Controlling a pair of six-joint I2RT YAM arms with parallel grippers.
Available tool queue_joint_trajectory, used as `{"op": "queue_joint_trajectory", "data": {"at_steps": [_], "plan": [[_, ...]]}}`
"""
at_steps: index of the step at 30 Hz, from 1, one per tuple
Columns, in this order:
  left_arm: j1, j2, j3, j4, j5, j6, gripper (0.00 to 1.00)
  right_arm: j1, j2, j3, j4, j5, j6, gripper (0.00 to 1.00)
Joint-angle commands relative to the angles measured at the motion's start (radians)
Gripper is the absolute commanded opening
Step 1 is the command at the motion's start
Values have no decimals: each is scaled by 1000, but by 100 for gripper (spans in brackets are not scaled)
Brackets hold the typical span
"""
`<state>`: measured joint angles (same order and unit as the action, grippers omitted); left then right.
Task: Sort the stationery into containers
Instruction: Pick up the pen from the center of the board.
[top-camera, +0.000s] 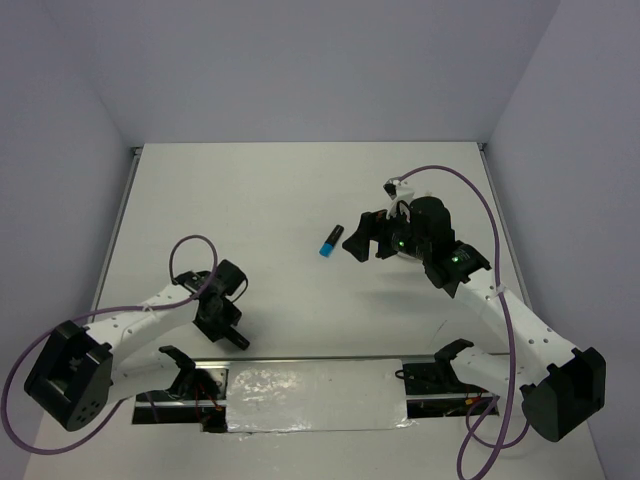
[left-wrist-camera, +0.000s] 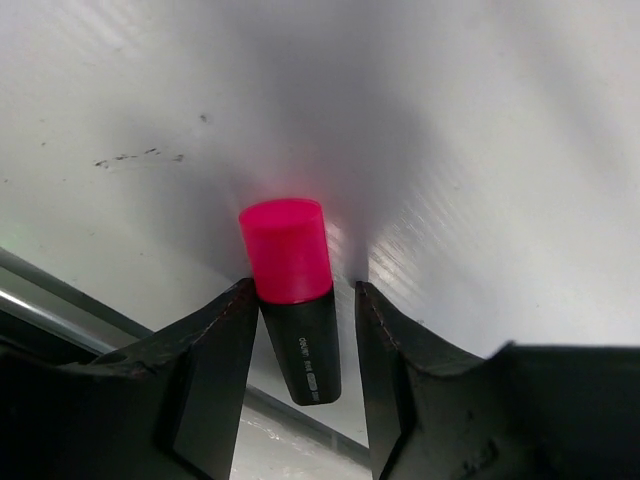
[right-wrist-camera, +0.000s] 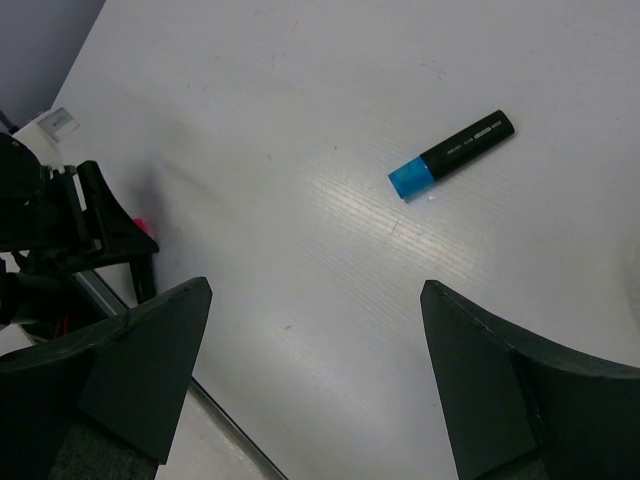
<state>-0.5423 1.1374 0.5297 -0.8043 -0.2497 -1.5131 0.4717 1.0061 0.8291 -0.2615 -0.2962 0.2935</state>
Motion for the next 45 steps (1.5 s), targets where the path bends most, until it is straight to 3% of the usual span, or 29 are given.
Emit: {"op": "queue_joint_trajectory", "data": {"at_steps": [1, 7, 8, 15, 16, 21, 29, 39, 45], "plan": [[-41, 50, -37, 131, -43, 48, 56, 7, -1, -4, 45, 3, -17, 93], [-133, 134, 12, 178, -74, 82, 55, 8, -3, 2, 34, 20, -28, 93], [-140, 146, 12, 194, -71, 96, 36, 8, -6, 2, 34, 20, -30, 93], [-179, 266, 13, 320, -13, 157, 2, 8, -18, -2, 34, 19, -40, 93], [-186, 284, 21, 350, -11, 200, 0, 7, -18, -4, 34, 19, -39, 93], [-254, 321, 110, 392, -49, 318, 0, 7, -26, -10, 47, 26, -22, 93], [-346, 259, 188, 471, -164, 545, 0, -15, -60, -33, 54, 112, 85, 95], [-415, -3, 64, 793, -151, 786, 0, -10, -103, -117, 146, 43, 285, 92], [-421, -128, 20, 994, -45, 921, 0, 106, -89, -107, 188, 40, 368, 90]]}}
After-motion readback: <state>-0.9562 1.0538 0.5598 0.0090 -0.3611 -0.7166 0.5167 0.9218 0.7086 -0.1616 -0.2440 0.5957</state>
